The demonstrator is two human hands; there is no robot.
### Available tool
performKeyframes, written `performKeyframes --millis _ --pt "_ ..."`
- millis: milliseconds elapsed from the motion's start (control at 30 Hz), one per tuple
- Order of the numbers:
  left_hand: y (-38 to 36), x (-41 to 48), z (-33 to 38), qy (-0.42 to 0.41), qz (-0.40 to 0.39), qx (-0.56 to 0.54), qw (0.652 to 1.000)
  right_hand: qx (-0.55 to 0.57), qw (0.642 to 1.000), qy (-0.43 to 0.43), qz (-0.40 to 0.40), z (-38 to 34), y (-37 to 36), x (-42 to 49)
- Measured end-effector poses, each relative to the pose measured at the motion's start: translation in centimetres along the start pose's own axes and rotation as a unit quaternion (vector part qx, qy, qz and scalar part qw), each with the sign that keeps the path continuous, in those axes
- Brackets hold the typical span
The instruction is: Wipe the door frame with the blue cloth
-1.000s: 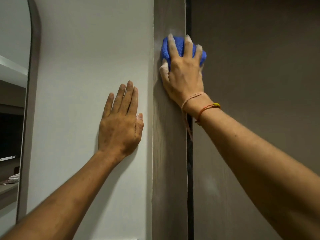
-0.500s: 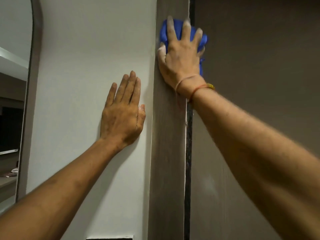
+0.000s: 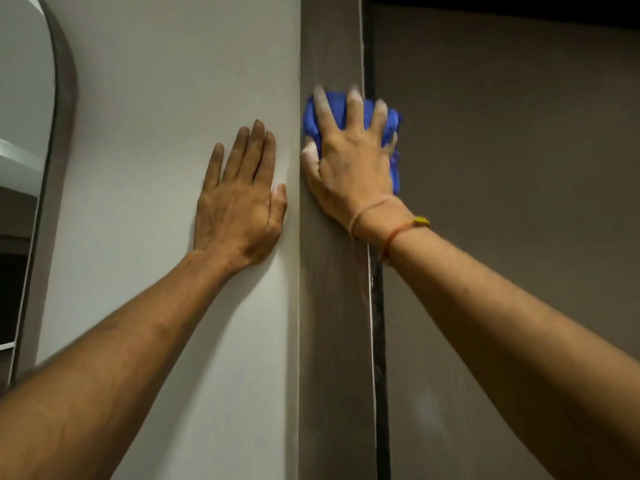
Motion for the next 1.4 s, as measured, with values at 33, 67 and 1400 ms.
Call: performKeyframes --millis 33,67,1400 --pt "0.0 0.0 0.0 0.000 0.000 0.002 1.000 -0.001 1.000 -0.007 0.000 -0.1 0.0 0.8" --pt "0.0 0.0 -0.1 0.001 -0.002 0.002 1.000 -0.001 1.000 -0.012 0.001 -0.2 0.0 1.2" --pt "1.3 -1.7 0.0 0.050 -0.018 -0.202 0.978 -0.047 0.998 -0.002 -0.049 -0.9 -0.9 -16.8"
Point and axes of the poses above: each hand's wrist, its own x-axis towards the middle knuckle, its own y-axis out of the back of the hand, z = x × y, the point moved 7 cm from there along x, towards the middle knuckle, and after that the axes turned 13 degrees about x, right-handed, at the moved point
